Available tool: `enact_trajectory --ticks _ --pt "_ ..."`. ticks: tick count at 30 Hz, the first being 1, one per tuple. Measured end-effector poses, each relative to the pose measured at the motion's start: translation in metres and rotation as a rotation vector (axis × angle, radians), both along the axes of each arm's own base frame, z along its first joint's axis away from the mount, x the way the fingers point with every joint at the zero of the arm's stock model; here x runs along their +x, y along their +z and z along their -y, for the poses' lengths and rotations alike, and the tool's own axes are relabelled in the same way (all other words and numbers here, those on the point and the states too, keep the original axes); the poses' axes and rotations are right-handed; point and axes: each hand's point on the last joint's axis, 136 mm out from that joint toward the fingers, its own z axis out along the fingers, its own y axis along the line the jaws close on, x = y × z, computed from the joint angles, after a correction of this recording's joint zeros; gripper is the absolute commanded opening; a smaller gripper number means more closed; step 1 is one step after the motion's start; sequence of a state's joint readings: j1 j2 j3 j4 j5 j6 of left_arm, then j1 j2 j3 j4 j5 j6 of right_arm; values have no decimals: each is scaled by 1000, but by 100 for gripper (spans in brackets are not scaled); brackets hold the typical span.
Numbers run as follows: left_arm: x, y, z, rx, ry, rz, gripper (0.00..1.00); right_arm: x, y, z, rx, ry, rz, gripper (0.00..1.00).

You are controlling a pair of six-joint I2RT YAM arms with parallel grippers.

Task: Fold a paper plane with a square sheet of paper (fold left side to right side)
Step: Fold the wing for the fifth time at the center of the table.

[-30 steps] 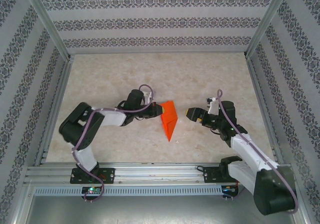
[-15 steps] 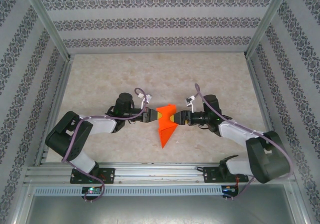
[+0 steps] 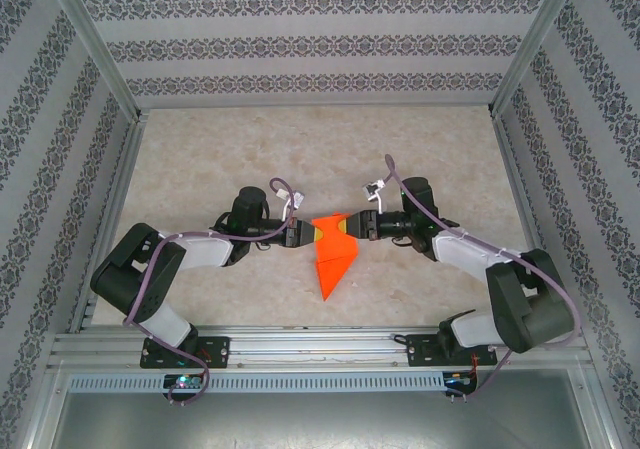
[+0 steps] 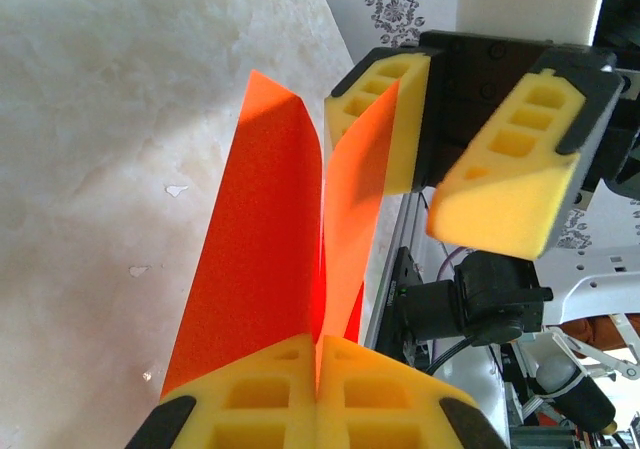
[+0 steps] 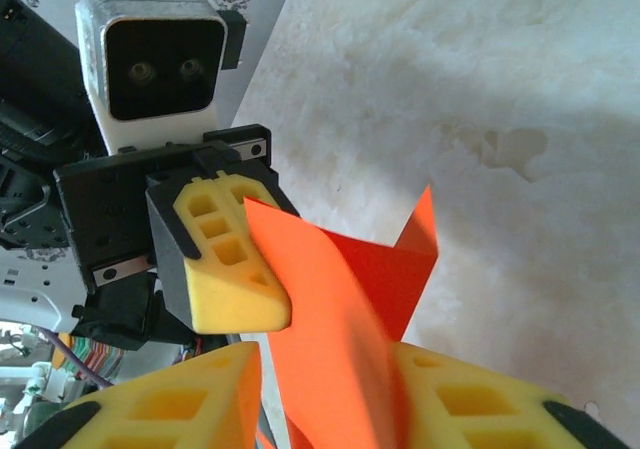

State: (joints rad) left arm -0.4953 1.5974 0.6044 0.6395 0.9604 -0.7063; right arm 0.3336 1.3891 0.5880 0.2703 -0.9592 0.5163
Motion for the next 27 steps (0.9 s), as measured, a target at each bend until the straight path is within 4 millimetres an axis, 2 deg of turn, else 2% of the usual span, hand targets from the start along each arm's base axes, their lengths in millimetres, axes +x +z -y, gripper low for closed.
enact_trajectory --ticks 3,16,18,21,23,27 --pt "0 0 0 1 -1 1 0 3 -3 -1 -6 -1 -12 24" --pt "-1 -11 -3 42 8 -3 2 13 -13 2 -39 -24 -26 7" --pt "0 -11 -3 43 10 -1 9 15 -14 3 -41 -27 -31 1" --pt "1 -12 -4 49 14 7 32 16 -18 3 -49 -30 -45 0" --pt "3 -16 -9 66 35 4 43 19 -24 4 -60 -39 -58 0" --pt "6 -24 -22 131 95 4 49 25 -45 5 -98 -60 -113 0"
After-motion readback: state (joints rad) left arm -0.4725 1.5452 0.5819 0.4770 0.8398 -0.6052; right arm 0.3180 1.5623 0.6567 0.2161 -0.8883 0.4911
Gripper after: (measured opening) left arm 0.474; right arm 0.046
